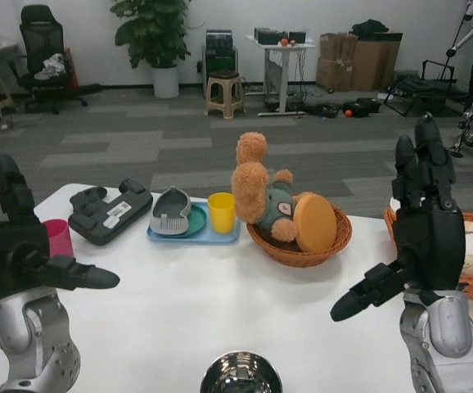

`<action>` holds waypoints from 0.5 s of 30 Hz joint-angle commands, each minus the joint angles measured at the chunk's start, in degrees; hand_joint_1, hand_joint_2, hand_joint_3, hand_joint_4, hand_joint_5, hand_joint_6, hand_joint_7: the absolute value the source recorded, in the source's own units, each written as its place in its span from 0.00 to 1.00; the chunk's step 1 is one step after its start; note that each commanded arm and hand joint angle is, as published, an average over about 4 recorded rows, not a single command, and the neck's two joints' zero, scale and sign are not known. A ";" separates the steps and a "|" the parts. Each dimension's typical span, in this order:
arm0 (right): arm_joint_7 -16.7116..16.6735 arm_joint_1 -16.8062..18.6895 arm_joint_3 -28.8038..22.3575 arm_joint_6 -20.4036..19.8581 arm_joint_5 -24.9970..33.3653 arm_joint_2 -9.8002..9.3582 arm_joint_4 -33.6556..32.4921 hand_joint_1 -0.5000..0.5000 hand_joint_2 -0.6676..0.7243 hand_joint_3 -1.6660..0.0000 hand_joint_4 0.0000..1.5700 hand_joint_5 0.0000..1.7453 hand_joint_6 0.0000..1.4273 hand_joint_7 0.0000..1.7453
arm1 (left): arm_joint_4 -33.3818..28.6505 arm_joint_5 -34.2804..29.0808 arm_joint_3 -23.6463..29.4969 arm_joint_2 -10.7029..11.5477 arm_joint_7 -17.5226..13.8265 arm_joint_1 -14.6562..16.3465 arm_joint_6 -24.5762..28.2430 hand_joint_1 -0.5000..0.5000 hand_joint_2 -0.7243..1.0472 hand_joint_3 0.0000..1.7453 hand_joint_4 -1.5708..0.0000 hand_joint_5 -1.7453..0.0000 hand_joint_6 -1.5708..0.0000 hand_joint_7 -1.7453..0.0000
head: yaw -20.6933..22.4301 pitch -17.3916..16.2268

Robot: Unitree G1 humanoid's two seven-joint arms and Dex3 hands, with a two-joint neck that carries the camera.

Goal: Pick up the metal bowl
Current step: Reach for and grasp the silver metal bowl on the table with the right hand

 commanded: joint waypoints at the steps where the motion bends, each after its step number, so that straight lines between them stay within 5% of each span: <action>1: 0.24 0.64 -0.46 0.99 -0.59 -0.38 -0.72 0.08 1.00 1.00 0.00 0.00 0.00 0.00 | 0.11 1.25 0.46 0.32 0.25 0.95 0.60 0.02 0.00 0.05 1.00 1.00 1.00 1.00 | -0.08 -0.03; 15: 1.18 0.73 -0.49 1.87 -0.76 -0.71 -0.28 0.08 1.00 1.00 0.00 0.00 0.00 0.00 | -0.04 1.58 0.33 3.24 -2.05 2.53 5.68 0.01 0.05 0.05 0.99 1.00 1.00 1.00 | -0.20 1.89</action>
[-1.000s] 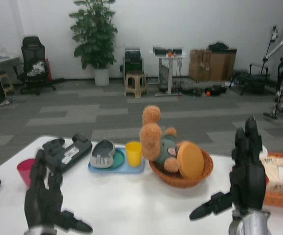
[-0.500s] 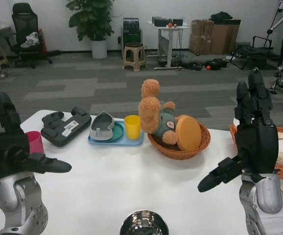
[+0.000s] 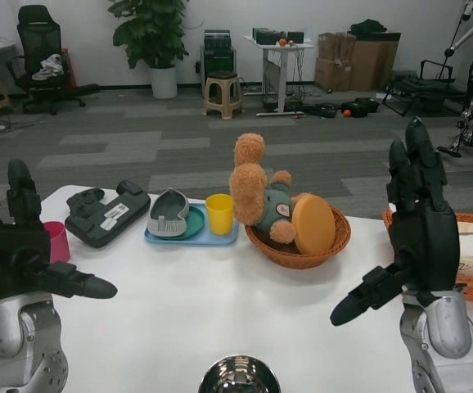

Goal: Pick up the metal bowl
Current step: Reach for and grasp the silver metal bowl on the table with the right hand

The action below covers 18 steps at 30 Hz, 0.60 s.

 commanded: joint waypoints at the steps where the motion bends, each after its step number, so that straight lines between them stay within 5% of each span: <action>1: 0.11 0.73 -0.51 0.26 -0.08 -0.43 -0.15 0.08 1.00 1.00 0.00 0.00 0.00 0.00 | -0.04 0.34 0.35 0.98 -0.81 0.94 1.26 0.00 0.05 0.05 0.99 1.00 1.00 1.00 | 0.07 0.73; 9: 0.46 0.99 -0.86 0.26 0.09 -0.34 1.01 0.08 0.95 1.00 0.00 0.00 0.00 0.00 | -0.45 -0.67 2.02 1.22 -6.85 1.12 6.82 0.00 0.10 0.05 0.76 1.00 1.00 1.00 | -0.14 1.57; 18: 5.76 3.23 -1.23 5.68 0.25 -1.00 -0.17 0.10 0.95 1.00 0.00 0.00 0.00 0.00 | -1.02 -0.24 4.44 1.55 -13.86 1.49 15.44 0.00 0.09 0.05 0.76 1.00 1.00 1.00 | -1.22 -7.26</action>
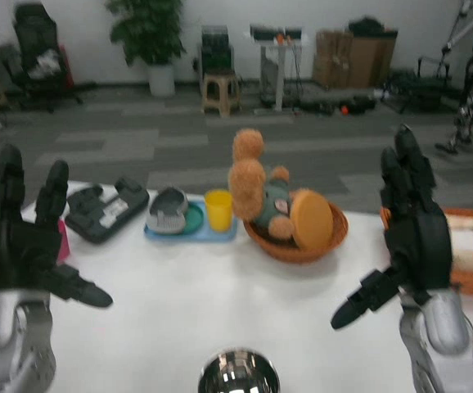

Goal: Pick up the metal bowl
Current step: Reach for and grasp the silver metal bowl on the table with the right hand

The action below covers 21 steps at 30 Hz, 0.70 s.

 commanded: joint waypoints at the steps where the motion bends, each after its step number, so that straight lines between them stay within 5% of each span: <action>1: 2.95 1.81 -0.77 3.69 0.14 -0.80 -0.99 0.11 0.94 1.00 0.00 0.00 0.00 0.00 | -0.64 0.35 1.42 0.93 -3.38 1.04 4.17 0.00 0.09 0.05 0.77 1.00 1.00 1.00 | -0.46 -3.04; 6: 7.78 3.00 0.46 7.51 0.35 -2.12 -1.08 0.12 0.94 1.00 0.00 0.00 0.00 0.00 | 0.46 1.09 2.34 1.02 -9.36 1.12 10.80 0.00 0.10 0.05 0.80 1.00 1.00 1.00 | -1.16 -7.74; 11: 9.80 3.59 3.34 9.62 0.40 -2.69 0.37 0.11 0.92 1.00 0.00 0.00 0.00 0.00 | 3.10 1.27 1.95 0.73 -11.01 1.21 12.06 0.00 0.10 0.05 0.83 1.00 1.00 1.00 | -1.57 -11.36; 21: 10.83 4.39 12.94 9.84 2.31 -4.12 6.22 0.12 0.91 1.00 0.00 0.00 0.00 0.00 | 5.93 2.06 -0.49 0.73 -12.66 1.65 13.92 0.00 0.10 0.05 0.86 1.00 1.00 1.00 | -1.99 -13.52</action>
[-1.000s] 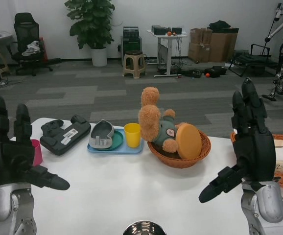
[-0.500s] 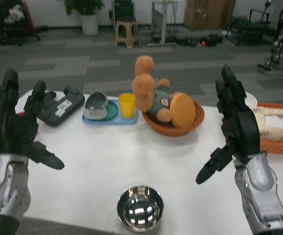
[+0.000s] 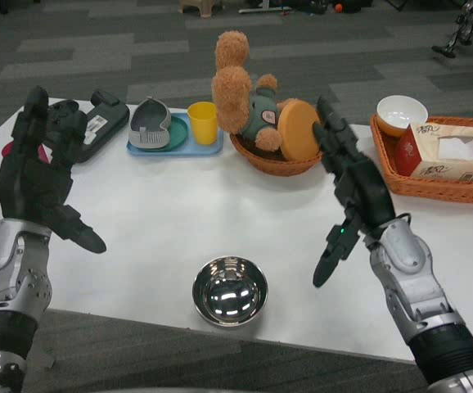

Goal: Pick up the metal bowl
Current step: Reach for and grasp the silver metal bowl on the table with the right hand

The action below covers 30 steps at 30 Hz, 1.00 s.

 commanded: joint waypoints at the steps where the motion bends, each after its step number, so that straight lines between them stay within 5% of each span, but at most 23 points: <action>1: 0.64 0.72 3.87 0.43 1.65 -0.73 2.85 0.12 0.91 1.00 0.00 0.00 0.00 0.00 | 1.50 0.62 -1.23 0.45 -0.87 0.54 0.96 0.00 0.10 0.05 0.86 1.00 1.00 1.00 | -0.18 -0.22; 14: 1.02 0.90 13.01 -0.58 2.03 -0.91 10.19 0.14 0.86 1.00 0.00 0.00 0.00 0.00 | 5.46 0.53 -5.82 0.52 -1.26 0.48 1.01 0.00 0.10 0.05 0.86 1.00 1.00 1.00 | -1.28 -1.27; 19: 0.93 0.72 12.49 -0.25 -8.85 -1.96 7.73 0.17 0.86 1.00 0.00 0.00 0.00 0.00 | 6.53 0.45 -6.15 0.52 -1.26 0.06 1.01 0.00 0.10 0.05 0.86 1.00 1.00 1.00 | -1.99 -1.53; 25: 0.84 0.59 12.31 7.19 -26.32 -6.01 -5.72 0.17 0.82 1.00 0.00 0.00 0.00 0.00 | 8.31 -0.12 -6.13 0.52 -1.44 -0.53 1.01 0.00 0.10 0.05 0.86 1.00 1.00 1.00 | -2.61 -1.82; 30: 2.31 -0.04 14.16 12.34 -35.39 -6.05 -12.62 0.21 0.78 0.95 0.00 0.00 0.00 0.00 | 9.37 -0.23 -6.44 0.61 -1.44 -0.89 1.01 0.00 0.10 0.05 0.86 1.00 1.00 1.00 | -3.50 -2.56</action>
